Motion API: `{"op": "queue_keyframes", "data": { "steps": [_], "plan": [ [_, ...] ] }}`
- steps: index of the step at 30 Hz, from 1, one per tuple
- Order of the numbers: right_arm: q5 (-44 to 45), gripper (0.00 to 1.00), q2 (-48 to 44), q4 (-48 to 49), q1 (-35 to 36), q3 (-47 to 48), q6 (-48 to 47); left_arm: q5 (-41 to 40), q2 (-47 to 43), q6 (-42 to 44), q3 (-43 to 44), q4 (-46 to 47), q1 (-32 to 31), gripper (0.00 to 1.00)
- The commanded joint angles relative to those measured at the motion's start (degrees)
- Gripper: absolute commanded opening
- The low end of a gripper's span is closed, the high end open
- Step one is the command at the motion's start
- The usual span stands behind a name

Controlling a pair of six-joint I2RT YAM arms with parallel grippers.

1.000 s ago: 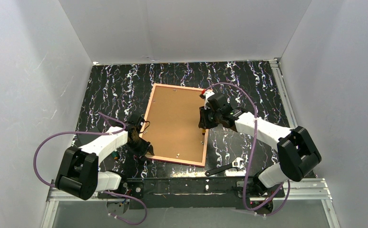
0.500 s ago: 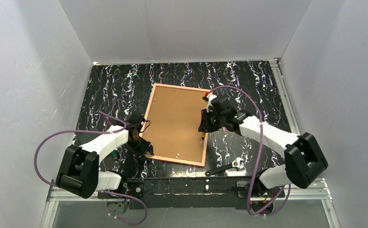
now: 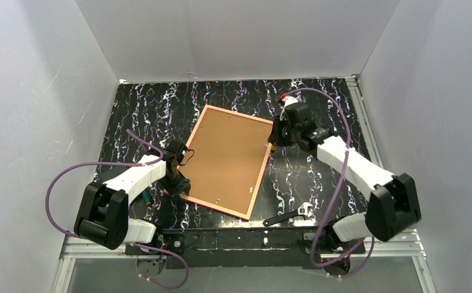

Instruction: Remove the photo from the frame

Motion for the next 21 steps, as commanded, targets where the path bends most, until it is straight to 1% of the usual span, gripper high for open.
{"op": "queue_keyframes", "data": {
  "steps": [1, 6, 10, 15, 21],
  "plan": [
    [-3.48, 0.01, 7.02, -0.90, -4.68, 7.28, -2.74, -1.56, 0.67, 3.46, 0.02, -7.50, -0.49, 0.00],
    [-10.78, 0.01, 15.45, -1.56, -10.52, 15.49, -4.16, -0.04, 1.55, 3.01, -0.01, -6.92, -0.49, 0.00],
    [-14.49, 0.01, 20.08, -1.78, -12.65, 19.71, -5.17, 0.97, 1.77, 2.94, -0.54, -6.70, -0.49, 0.00],
    [-20.88, 0.01, 25.64, -0.35, -14.36, 23.75, -3.79, 1.57, 2.88, 3.00, 0.07, -6.84, -0.48, 0.00],
    [-20.70, 0.01, 30.93, -2.73, -14.65, 29.38, -5.09, 2.25, 3.41, 2.40, 0.09, -6.33, -0.50, 0.00]
  ]
}}
